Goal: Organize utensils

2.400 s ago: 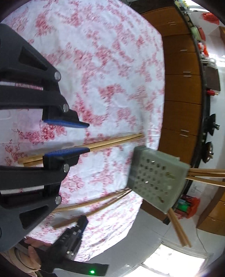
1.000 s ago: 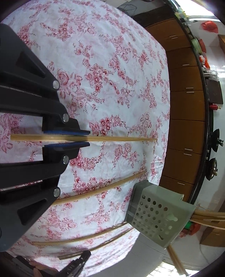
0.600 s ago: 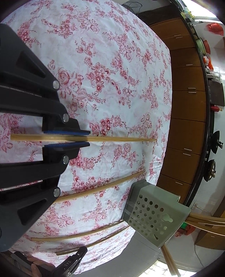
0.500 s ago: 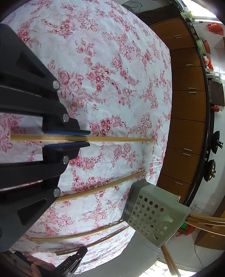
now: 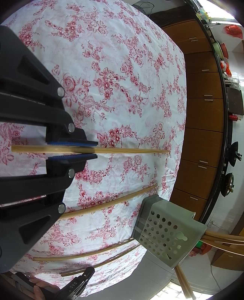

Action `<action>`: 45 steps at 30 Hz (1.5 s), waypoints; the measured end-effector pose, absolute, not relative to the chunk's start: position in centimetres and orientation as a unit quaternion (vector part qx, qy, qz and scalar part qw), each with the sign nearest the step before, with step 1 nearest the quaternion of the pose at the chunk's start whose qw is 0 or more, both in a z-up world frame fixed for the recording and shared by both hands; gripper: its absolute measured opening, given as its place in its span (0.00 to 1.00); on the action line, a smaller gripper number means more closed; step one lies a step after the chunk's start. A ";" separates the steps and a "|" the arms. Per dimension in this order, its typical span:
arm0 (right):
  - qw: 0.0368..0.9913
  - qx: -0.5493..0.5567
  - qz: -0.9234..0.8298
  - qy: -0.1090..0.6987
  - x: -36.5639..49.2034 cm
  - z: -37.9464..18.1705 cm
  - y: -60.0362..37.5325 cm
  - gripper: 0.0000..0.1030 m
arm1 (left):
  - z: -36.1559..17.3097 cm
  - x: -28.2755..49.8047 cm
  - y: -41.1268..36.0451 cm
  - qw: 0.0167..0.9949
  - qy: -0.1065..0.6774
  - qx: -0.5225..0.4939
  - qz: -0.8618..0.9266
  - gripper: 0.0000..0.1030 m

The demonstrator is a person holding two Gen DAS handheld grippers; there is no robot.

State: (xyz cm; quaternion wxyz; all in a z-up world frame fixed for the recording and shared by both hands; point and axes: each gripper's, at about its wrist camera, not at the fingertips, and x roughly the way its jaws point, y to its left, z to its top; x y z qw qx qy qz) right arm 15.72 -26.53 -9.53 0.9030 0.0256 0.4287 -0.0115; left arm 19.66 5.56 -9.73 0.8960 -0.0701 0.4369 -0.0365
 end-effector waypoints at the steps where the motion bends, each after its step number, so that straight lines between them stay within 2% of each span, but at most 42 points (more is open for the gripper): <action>1: 0.903 0.026 -0.012 0.429 15.7 -9.5 -26.5 0.10 | -9.7 19.7 5.6 0.896 0.437 -0.070 -0.036 0.10; 30: 0.903 0.025 -0.012 0.429 15.7 -9.5 -26.6 0.10 | -9.7 19.7 5.5 0.896 0.437 -0.070 -0.037 0.11; 34: 0.903 0.028 -0.017 0.429 15.7 -9.5 -26.8 0.17 | -9.7 19.7 5.5 0.896 0.437 -0.070 -0.037 0.11; 45: 0.903 0.033 -0.016 0.429 15.8 -9.6 -26.7 0.17 | -9.7 19.7 5.5 0.896 0.437 -0.070 -0.037 0.11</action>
